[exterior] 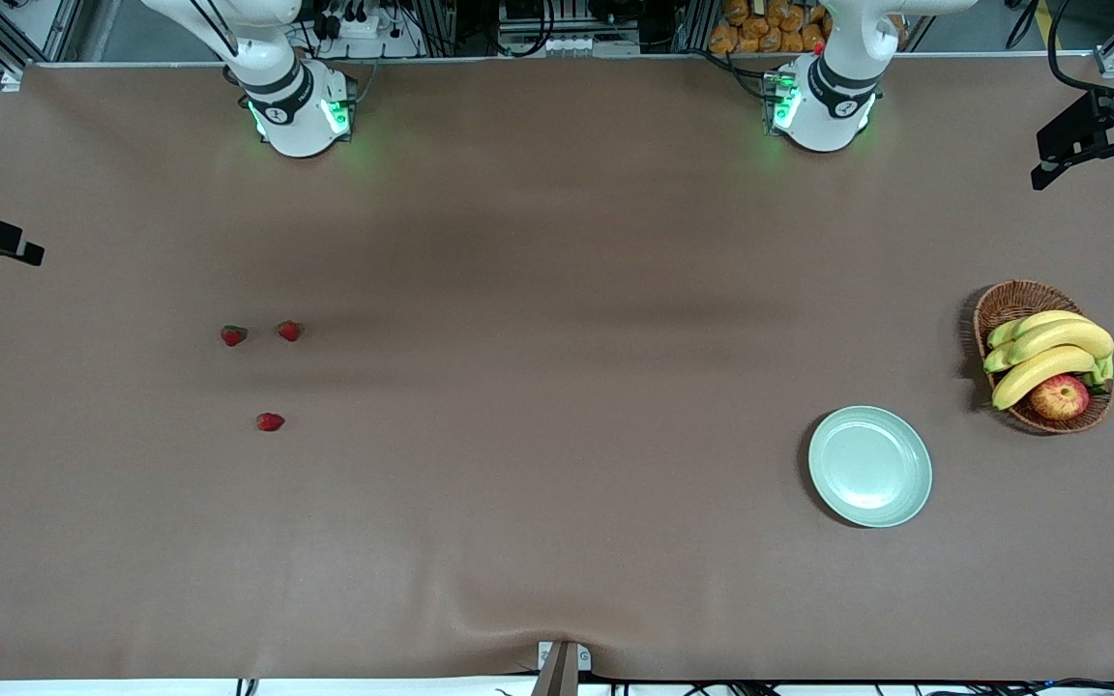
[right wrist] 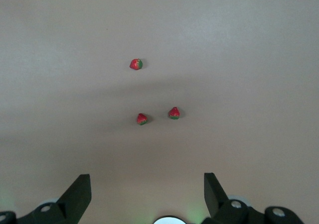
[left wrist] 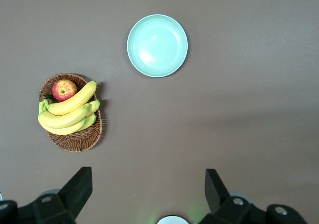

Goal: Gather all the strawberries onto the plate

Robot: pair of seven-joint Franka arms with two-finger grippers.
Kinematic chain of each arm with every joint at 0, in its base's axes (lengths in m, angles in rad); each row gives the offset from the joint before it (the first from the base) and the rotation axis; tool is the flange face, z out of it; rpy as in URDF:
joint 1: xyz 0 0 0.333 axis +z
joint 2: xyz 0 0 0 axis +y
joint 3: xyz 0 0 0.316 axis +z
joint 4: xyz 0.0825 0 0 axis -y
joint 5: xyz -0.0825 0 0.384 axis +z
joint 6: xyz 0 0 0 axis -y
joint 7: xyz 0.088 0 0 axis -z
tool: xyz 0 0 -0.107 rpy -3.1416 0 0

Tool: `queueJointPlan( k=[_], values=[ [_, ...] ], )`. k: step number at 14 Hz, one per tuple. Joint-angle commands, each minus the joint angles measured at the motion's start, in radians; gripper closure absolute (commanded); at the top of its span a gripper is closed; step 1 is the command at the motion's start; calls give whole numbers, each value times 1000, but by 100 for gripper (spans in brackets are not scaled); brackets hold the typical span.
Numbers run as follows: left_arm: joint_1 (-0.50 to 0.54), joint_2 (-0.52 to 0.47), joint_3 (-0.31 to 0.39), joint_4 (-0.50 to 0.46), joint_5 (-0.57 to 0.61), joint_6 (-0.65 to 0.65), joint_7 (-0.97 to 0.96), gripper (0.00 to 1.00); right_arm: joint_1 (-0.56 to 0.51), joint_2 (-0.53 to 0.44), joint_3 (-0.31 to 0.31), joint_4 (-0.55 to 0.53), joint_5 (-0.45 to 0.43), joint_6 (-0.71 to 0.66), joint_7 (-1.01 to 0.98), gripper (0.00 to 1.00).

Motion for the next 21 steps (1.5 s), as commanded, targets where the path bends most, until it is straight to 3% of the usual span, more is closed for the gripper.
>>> queueJointPlan(
  k=[1,6,21],
  values=[
    [-4,-16,6,1,-20,-13,-12,0,5,-14,13,-2,-12,21,2,0],
    [-4,-8,14,1,-36,-12,-9,0,50,-36,18,-22,-51,27,65,0],
    [-21,27,6,-19,-33,8,-72,0,42,-19,18,-16,-51,18,47,0]
  ],
)
